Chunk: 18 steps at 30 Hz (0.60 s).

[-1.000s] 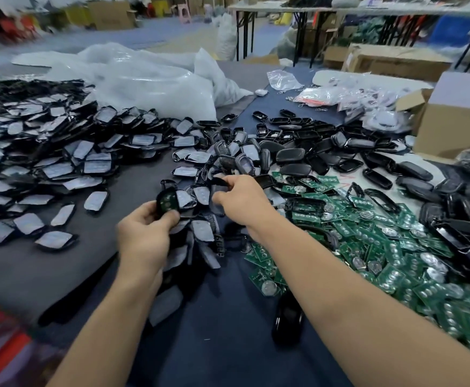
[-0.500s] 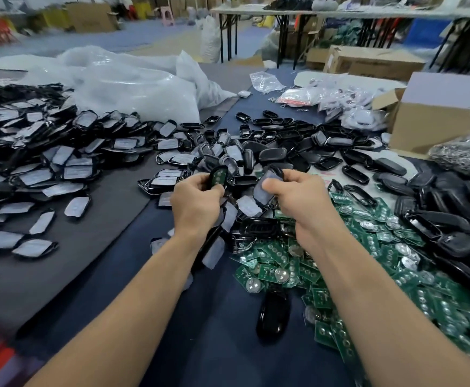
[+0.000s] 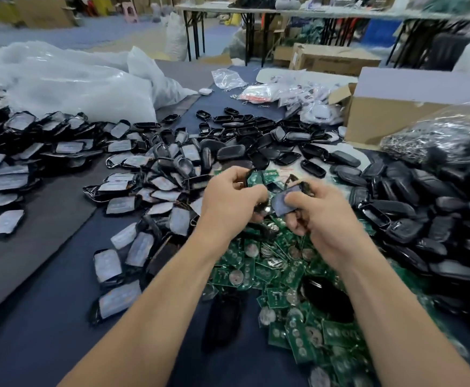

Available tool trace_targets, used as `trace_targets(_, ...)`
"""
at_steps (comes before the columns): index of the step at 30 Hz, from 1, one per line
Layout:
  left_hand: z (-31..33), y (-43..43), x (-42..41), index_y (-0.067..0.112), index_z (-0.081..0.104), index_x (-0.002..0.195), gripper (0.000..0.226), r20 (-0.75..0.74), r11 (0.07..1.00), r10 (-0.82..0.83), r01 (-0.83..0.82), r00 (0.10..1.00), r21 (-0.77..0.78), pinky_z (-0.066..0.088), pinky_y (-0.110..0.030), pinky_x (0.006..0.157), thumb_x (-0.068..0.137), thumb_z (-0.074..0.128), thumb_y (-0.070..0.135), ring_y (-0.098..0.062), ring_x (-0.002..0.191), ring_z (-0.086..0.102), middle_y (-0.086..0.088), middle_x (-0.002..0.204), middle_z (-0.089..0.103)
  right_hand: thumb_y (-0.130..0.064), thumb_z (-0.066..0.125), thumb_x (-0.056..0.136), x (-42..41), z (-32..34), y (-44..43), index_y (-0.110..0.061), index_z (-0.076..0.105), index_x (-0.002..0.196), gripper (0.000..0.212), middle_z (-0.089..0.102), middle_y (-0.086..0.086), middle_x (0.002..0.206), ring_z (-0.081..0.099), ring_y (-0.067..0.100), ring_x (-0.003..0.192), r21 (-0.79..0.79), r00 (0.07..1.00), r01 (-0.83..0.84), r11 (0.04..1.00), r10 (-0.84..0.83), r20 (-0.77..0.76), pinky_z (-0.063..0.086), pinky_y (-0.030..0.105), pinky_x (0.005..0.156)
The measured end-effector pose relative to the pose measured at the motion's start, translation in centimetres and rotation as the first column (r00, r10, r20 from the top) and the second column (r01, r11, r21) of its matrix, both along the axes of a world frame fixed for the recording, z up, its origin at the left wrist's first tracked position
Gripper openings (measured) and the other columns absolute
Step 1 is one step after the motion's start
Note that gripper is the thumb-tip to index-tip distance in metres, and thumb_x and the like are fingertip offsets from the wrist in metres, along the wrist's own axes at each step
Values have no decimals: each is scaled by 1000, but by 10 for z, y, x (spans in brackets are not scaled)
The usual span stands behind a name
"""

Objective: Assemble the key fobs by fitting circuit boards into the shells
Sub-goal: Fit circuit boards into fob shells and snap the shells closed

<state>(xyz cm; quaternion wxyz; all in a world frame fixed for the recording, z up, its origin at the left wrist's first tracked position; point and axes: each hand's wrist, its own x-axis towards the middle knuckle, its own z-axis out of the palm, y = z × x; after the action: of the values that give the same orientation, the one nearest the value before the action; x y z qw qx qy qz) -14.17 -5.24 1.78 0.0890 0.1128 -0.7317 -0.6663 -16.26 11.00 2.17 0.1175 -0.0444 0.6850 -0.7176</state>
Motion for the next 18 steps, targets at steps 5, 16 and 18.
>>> trace_targets(5, -11, 15, 9, 38, 77, 86, 30, -85, 999, -27, 30, 996, 29, 63, -34, 57, 72, 66, 15, -19, 63, 74, -2, 78, 78, 6, 64, 93, 1, -6, -4, -4, 61, 94, 10, 63, 17, 72, 53, 16, 46, -68, 997, 77, 995, -77, 0, 36, 24, 38)
trace_targets(16, -14, 12, 10, 24, 78, 103, 20, -100, 995, -47, 37, 994, -93, 63, -30, 60, 91, 70, 10, -15, 68, 74, 4, 80, 79, 2, 65, 88, 2, -16, -2, -10, 63, 79, 15, 66, 21, 65, 54, 25, 46, 42, 989, 103, 994, -98, -108, 40, 30, 40)
trace_targets(18, -15, 12, 11, 35, 79, 95, 21, -149, 982, -27, -1, 988, -187, 66, -37, 62, 87, 72, 17, -14, 64, 75, 8, 79, 79, 2, 66, 89, 2, -15, 0, -8, 65, 81, 13, 66, 23, 67, 55, 25, 48, 25, 994, 55, 998, -52, -100, 42, 30, 42)
